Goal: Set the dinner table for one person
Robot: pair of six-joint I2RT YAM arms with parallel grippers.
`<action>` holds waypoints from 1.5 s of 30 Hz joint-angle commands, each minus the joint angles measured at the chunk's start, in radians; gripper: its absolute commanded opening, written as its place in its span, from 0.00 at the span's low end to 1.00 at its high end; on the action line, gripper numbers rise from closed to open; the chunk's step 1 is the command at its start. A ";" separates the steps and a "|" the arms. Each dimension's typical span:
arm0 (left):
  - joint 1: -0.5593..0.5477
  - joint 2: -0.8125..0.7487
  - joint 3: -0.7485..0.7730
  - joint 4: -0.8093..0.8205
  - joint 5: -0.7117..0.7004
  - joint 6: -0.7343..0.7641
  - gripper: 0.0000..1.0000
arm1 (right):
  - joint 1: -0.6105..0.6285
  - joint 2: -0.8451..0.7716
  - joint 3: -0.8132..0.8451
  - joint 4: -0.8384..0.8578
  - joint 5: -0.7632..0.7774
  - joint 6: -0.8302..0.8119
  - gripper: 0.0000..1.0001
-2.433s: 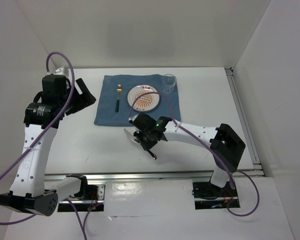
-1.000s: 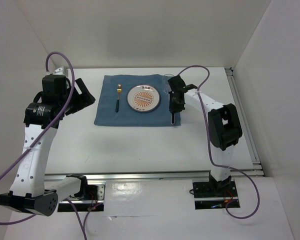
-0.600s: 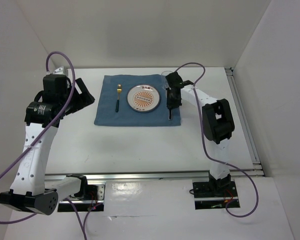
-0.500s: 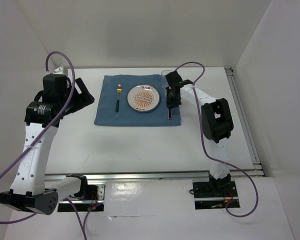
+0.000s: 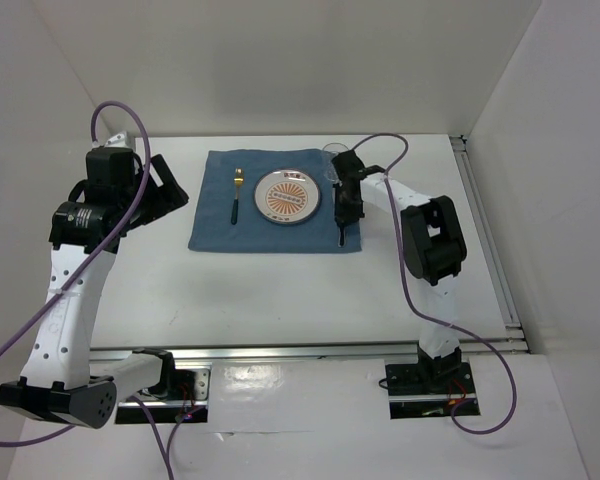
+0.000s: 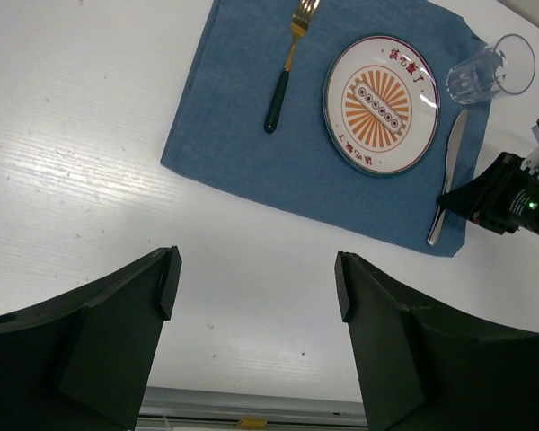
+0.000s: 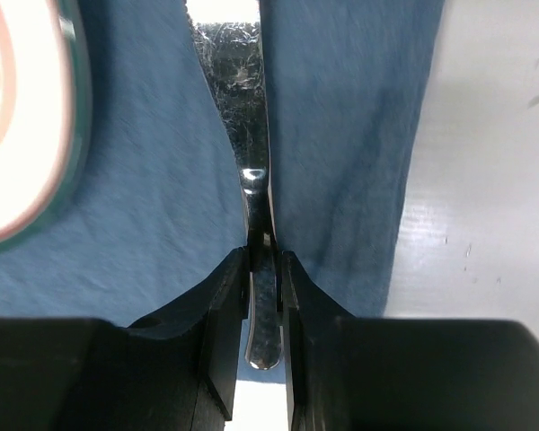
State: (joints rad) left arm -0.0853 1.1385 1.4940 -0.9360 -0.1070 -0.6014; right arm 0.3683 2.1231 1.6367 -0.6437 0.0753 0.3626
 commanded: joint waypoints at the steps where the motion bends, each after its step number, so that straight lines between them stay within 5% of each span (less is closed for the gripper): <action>1: 0.004 -0.010 0.015 0.023 -0.010 0.022 0.87 | 0.000 -0.089 -0.040 0.015 0.012 0.012 0.00; 31: 0.013 -0.019 -0.003 0.023 -0.019 0.022 0.87 | 0.009 0.009 0.078 -0.002 0.015 0.039 0.00; 34: 0.013 -0.019 -0.012 0.023 -0.019 0.031 0.87 | 0.009 0.018 0.069 0.016 0.004 0.039 0.09; 36: 0.013 -0.019 -0.023 0.032 -0.019 0.031 0.87 | 0.009 0.018 0.069 0.030 -0.005 0.029 0.43; 39: 0.013 -0.019 -0.023 0.032 -0.019 0.031 0.87 | 0.018 0.006 0.078 0.030 -0.017 0.019 0.74; 43: 0.013 -0.010 -0.050 0.055 0.003 0.054 0.87 | 0.038 -0.034 0.107 -0.031 0.063 0.010 0.98; 45: 0.013 0.004 -0.067 0.055 0.003 0.054 0.87 | 0.038 -0.086 0.107 -0.057 0.110 -0.001 1.00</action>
State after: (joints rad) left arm -0.0769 1.1370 1.4536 -0.9115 -0.1101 -0.5755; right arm 0.3962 2.1380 1.6913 -0.6579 0.1028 0.3729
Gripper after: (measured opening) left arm 0.876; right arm 0.993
